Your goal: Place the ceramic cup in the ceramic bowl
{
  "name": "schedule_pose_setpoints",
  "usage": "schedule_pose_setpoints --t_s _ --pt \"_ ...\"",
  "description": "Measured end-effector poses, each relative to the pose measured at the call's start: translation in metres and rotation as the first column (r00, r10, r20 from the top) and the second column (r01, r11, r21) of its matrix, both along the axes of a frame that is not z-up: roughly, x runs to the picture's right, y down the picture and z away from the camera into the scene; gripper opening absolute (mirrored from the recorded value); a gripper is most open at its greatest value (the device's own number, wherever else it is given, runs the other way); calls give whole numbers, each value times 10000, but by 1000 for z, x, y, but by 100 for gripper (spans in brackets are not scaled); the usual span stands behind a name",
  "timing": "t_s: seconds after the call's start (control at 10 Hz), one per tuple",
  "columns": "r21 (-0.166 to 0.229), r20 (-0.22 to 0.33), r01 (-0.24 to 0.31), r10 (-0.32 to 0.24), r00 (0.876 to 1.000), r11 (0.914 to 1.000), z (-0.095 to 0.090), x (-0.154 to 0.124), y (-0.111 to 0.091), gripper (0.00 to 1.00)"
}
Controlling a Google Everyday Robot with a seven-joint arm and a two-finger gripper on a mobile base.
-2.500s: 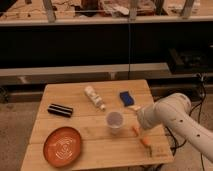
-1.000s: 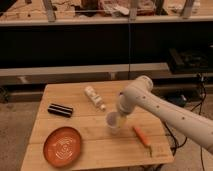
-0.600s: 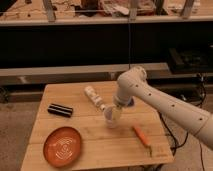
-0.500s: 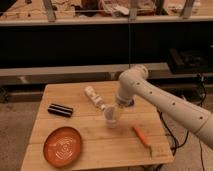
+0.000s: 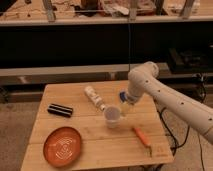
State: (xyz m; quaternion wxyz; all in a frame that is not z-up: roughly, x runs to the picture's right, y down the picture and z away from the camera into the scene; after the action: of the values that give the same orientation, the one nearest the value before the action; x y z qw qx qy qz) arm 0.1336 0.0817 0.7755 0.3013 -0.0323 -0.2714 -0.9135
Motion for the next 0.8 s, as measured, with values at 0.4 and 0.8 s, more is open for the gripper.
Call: schedule_pose_setpoints --t_s 0.4,0.8 --pt "1674 -1859 -622 934 9781 9839 22 -27 3 80" --pt "523 -1594 -1492 1558 9748 9874 65 -17 14 73"
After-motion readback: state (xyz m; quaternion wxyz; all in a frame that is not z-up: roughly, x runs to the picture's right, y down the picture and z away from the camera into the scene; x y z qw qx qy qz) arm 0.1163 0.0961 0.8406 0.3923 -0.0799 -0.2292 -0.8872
